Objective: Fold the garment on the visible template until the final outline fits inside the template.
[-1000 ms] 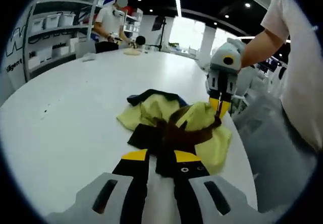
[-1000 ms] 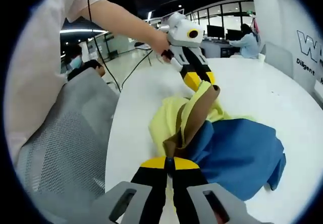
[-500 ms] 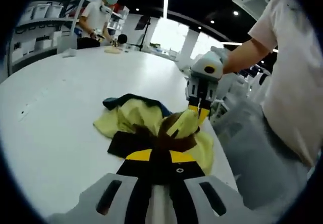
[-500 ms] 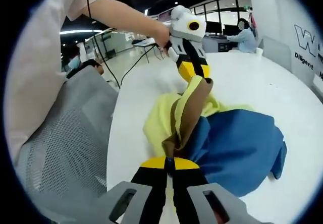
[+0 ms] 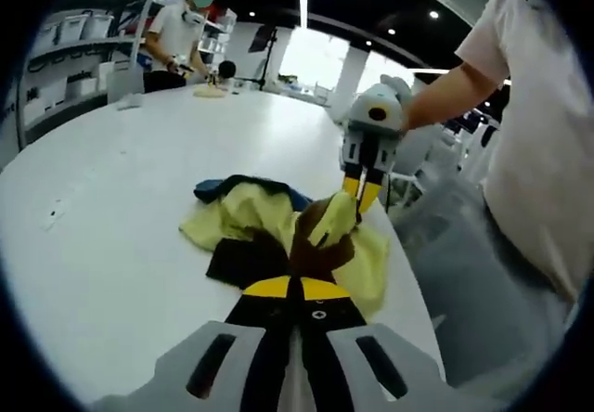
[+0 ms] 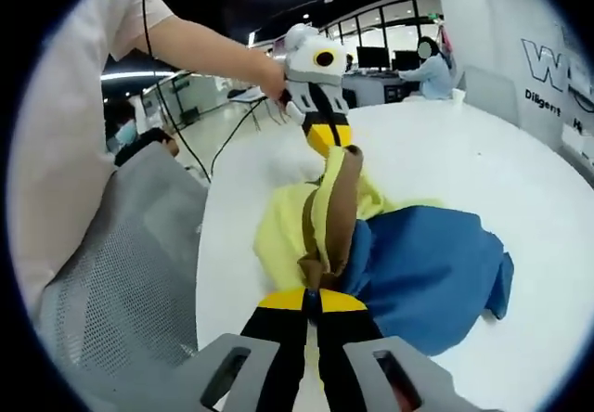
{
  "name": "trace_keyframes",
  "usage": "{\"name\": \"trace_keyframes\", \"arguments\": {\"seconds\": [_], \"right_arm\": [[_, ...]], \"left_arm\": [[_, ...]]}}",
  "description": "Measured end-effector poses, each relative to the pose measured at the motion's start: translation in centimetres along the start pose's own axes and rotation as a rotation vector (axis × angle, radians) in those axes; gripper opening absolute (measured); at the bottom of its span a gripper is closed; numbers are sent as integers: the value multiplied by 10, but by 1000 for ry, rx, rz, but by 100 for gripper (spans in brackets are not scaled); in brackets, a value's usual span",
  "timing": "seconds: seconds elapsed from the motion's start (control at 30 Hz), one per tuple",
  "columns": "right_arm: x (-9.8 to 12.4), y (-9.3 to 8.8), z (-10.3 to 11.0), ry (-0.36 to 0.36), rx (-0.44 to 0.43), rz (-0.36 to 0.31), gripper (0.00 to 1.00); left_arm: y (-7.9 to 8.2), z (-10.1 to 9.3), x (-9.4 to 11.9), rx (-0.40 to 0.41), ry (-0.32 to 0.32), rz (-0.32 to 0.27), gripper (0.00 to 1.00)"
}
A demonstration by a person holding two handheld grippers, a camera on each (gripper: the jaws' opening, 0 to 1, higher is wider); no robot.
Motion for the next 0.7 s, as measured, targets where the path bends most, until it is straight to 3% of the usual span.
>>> {"name": "trace_keyframes", "arguments": {"seconds": [0.37, 0.53, 0.7], "right_arm": [[28, 29, -29, -164, -79, -156, 0], [29, 31, -35, -178, -135, -183, 0], [24, 28, -35, -157, -174, -173, 6]], "left_arm": [[25, -9, 26, -39, 112, -76, 0], [34, -16, 34, -75, 157, -94, 0], [31, -21, 44, -84, 187, -80, 0]]}}
Point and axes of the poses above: the point that each gripper's makers call its tool centre point, and the gripper's own axes: x roughly backward along the fingers, z roughly to its left, y roughly out of its top, the point moved 2 cm from there along x, roughly backward along the fingers
